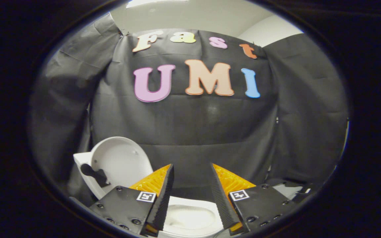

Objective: Open the toilet lid.

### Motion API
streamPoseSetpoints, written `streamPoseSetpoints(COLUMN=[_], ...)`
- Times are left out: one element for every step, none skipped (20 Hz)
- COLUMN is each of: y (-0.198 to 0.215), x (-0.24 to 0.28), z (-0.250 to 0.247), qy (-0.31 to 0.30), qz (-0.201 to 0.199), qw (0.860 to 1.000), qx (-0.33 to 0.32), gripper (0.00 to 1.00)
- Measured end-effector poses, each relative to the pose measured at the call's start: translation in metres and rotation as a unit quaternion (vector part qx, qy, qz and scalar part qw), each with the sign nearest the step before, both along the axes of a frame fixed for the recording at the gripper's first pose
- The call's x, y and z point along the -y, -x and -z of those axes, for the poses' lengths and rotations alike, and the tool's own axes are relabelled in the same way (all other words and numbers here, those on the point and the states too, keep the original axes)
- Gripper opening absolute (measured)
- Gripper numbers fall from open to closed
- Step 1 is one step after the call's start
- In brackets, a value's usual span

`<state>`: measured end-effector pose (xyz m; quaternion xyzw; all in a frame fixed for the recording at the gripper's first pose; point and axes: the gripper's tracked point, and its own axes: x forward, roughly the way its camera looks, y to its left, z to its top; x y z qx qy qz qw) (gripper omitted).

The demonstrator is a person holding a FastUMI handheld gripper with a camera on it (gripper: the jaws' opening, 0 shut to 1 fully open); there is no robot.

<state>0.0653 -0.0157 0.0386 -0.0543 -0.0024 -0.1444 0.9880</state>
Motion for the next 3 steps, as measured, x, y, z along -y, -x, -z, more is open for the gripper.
streamPoseSetpoints(y=[0.008, 0.015, 0.021], x=[0.016, 0.028, 0.04], z=[0.001, 0.003, 0.003], qy=[0.004, 0.006, 0.006], qz=[0.007, 0.012, 0.016], qw=[1.0, 1.0, 1.0], qx=[-0.004, -0.005, -0.003], gripper=[0.66, 0.66, 0.66])
